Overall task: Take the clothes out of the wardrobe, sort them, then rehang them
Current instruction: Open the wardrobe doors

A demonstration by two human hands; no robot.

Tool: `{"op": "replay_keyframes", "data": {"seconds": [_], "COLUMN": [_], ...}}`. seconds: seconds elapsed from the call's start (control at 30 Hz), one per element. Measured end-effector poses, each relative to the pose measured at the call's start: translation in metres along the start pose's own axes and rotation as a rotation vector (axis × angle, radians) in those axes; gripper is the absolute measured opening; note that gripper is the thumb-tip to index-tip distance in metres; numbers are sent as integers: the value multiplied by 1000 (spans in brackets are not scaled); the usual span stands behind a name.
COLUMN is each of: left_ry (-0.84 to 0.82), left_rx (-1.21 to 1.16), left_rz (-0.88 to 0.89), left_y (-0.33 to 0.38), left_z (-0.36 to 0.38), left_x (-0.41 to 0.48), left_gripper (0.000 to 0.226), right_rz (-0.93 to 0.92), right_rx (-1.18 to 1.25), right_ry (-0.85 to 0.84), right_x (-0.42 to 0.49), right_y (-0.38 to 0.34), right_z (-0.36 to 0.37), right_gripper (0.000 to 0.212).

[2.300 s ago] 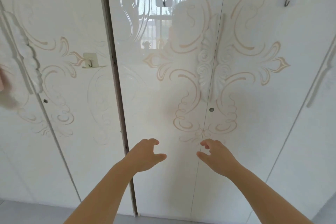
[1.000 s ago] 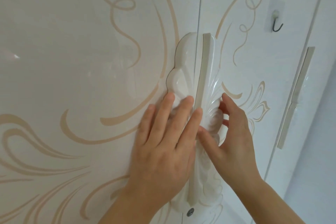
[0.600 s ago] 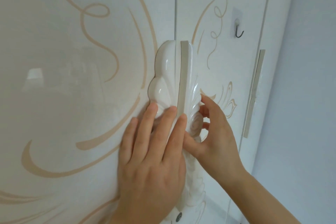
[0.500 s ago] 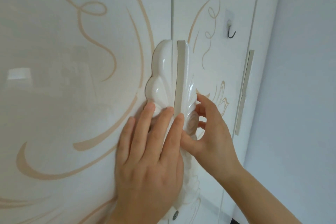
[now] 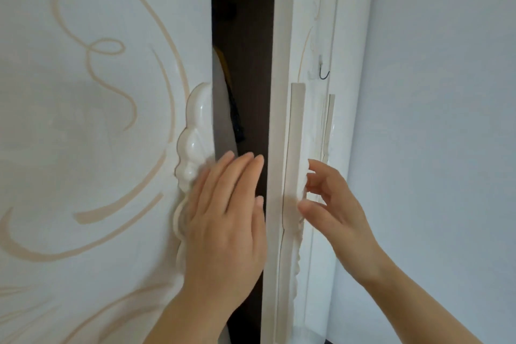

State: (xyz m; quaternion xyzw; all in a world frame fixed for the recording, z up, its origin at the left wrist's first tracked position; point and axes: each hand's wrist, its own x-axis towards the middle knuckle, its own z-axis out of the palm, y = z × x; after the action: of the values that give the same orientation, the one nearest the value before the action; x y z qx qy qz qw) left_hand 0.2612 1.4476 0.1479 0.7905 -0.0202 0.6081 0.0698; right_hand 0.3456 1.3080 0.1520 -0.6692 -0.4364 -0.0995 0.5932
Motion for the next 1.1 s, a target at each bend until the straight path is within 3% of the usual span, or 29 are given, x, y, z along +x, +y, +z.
{"op": "replay_keyframes", "data": {"seconds": [0.1, 0.17, 0.27, 0.37, 0.5, 0.6, 0.73, 0.9, 1.0, 1.1], "left_ry": [-180, -235, -243, -285, -297, -279, -336, -436, -470, -473], "left_rx": [-403, -598, -705, -688, -576, -545, -519, -520, -484, -386], "left_rz": [-162, -172, -163, -123, -100, -54, -19, 111, 97, -10], "left_y": [27, 47, 76, 104, 144, 170, 198, 219, 216, 201], "left_z": [14, 21, 33, 50, 72, 91, 118, 147, 173, 204], "left_x": [14, 18, 20, 22, 28, 31, 35, 49, 54, 54], "left_gripper": [45, 44, 40, 41, 36, 41, 57, 55, 59, 71], "right_rz": [6, 39, 100, 158, 185, 98, -240, -695, -694, -491], "right_rx": [133, 230, 367, 375, 77, -69, -453, -1049, -1235, -1446], "right_ry": [-22, -10, -17, -22, 108, 314, 450, 415, 374, 301], "right_x": [-7, -10, -17, -26, -34, -37, -33, -1, 28, 53], "right_y": [1, 2, 7, 2, -10, -26, -58, -74, -64, -33], "right_z": [-25, -44, -81, -121, -169, -206, -235, -237, -240, -254], "right_gripper": [38, 47, 75, 52, 24, 20, 31, 42, 47, 55]}}
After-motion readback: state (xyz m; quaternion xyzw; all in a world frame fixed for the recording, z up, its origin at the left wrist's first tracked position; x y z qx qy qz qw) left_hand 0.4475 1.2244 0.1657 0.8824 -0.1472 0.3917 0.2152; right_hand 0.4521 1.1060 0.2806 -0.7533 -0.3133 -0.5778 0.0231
